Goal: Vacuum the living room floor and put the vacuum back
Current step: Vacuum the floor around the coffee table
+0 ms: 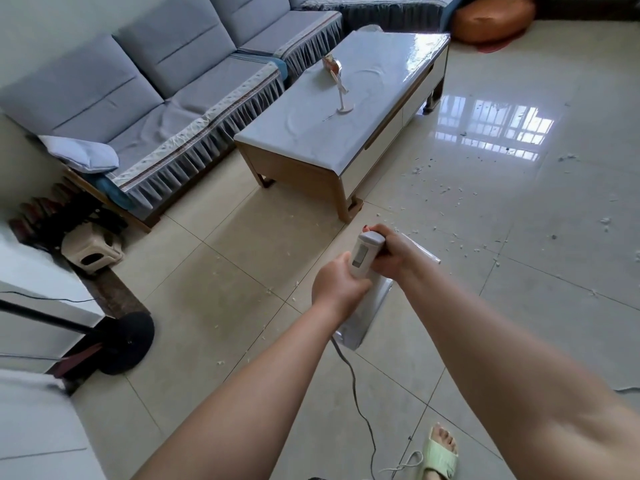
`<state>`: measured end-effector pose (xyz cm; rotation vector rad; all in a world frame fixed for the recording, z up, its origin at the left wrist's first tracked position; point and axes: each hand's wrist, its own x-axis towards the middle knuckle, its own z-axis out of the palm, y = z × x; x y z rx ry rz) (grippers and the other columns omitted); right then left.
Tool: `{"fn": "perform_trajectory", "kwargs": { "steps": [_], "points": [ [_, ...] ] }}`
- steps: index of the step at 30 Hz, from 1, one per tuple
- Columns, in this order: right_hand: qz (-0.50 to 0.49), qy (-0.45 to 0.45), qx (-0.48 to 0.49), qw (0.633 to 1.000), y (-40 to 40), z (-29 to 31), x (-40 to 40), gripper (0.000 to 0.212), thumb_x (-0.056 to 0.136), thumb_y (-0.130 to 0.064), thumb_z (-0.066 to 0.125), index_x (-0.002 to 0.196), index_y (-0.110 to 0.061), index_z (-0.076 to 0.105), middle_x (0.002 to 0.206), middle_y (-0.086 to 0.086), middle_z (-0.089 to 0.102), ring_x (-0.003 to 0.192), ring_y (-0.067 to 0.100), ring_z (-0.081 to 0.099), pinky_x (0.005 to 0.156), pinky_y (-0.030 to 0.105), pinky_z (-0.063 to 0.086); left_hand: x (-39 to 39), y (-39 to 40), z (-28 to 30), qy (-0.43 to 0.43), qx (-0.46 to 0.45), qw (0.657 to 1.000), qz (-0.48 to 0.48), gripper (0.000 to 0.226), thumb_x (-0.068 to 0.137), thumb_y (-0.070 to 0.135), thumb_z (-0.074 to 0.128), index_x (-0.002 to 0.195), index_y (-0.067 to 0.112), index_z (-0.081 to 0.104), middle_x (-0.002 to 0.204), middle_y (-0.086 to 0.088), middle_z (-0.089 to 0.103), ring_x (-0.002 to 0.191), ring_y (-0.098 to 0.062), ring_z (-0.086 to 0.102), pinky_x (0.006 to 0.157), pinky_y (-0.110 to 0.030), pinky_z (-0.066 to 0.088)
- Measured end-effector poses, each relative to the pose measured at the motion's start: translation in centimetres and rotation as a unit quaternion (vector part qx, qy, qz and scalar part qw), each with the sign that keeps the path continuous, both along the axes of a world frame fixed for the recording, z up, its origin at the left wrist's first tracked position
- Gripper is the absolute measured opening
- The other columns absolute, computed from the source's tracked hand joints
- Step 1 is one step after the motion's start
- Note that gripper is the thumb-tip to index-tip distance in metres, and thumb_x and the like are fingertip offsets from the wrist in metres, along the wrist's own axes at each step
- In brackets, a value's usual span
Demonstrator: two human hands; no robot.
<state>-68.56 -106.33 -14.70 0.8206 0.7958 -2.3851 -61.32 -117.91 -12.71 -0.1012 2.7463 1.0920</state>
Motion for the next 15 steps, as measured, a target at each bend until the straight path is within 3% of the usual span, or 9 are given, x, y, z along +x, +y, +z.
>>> {"fn": "perform_trajectory", "kwargs": {
  "steps": [15],
  "points": [
    [-0.052,-0.007,-0.019,0.998,6.3,-2.4,-5.4,0.015,0.093,-0.012,0.052,0.078,-0.010,0.056,0.058,0.001,0.061,0.053,0.011,0.059,0.061,0.025,0.048,-6.0,5.9,-1.9,-0.025,0.001,0.999,-0.036,0.016,0.064,0.025,0.057,0.078,0.024,0.050,0.072,0.000,0.060,0.069,-0.027,0.061,0.060,-0.040,0.053]
  ]
}}
